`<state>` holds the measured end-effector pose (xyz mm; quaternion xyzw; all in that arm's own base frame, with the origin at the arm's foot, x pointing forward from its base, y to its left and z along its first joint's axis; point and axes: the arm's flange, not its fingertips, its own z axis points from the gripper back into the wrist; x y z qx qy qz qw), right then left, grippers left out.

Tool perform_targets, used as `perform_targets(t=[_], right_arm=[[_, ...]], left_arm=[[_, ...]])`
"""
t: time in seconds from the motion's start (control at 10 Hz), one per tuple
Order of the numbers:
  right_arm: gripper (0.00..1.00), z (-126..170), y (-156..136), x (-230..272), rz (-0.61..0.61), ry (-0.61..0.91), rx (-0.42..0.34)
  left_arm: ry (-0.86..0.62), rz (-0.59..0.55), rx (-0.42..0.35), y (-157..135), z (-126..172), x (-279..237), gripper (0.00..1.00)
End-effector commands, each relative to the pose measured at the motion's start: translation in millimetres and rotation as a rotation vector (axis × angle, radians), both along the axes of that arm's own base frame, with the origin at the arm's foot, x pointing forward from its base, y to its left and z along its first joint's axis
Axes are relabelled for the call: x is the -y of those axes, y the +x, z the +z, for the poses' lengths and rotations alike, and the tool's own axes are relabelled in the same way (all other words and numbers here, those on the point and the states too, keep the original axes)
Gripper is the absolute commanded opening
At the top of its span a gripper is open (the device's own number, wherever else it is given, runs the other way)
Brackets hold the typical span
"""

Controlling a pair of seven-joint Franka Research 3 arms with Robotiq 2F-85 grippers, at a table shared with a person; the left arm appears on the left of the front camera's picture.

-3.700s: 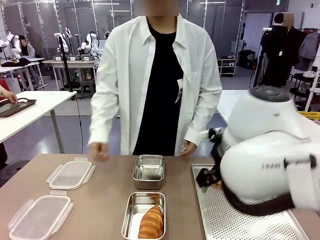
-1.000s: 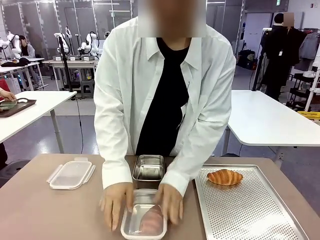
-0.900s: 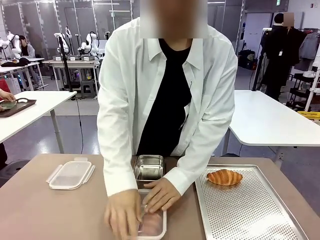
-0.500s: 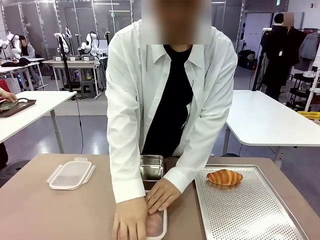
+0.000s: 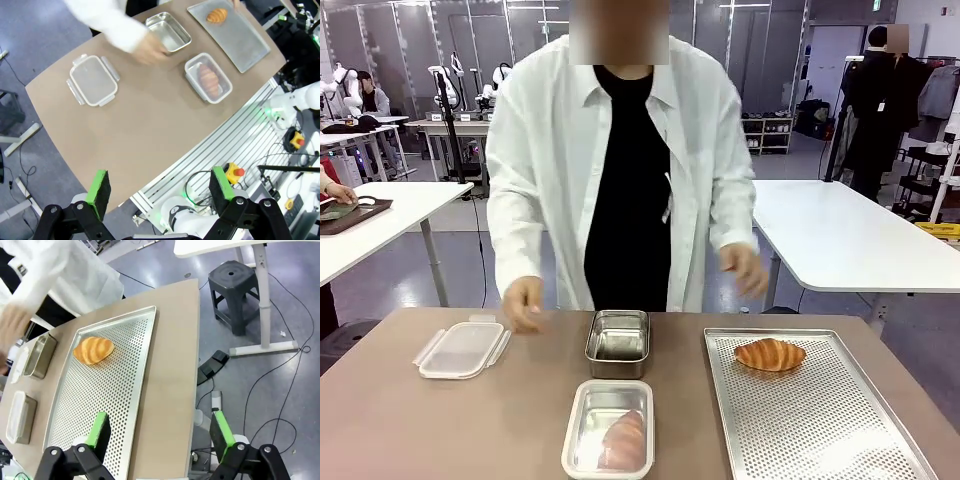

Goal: Place the bread into the airtight container.
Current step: Pick up a Butter Roll and place it into an empty Airtight Container.

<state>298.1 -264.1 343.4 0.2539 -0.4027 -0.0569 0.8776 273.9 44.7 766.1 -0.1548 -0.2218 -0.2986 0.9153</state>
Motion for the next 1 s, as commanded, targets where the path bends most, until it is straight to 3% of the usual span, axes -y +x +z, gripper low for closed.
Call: perform_targets(t=[0.0, 0.3, 0.4, 0.6, 0.9], right_arm=[[1.0, -5, 4, 3, 0.004, -0.008, 0.033], [1.0, -5, 4, 3, 0.004, -0.008, 0.033], [1.0, 0, 0, 0, 0.002, 0.0, 0.0], [1.0, 46, 15, -21, 0.091, -0.208, 0.108], [1.0, 105, 58, -88, 0.323, -0.446, 0.116]], left_arm=[[0.007, -0.022, 0.005, -1, 0, -1, 1.0], [0.007, -0.022, 0.005, -1, 0, -1, 1.0], [0.007, -0.022, 0.005, -1, 0, -1, 1.0], [0.007, -0.022, 0.005, -1, 0, -1, 1.0], [0.007, -0.022, 0.005, -1, 0, -1, 1.0]])
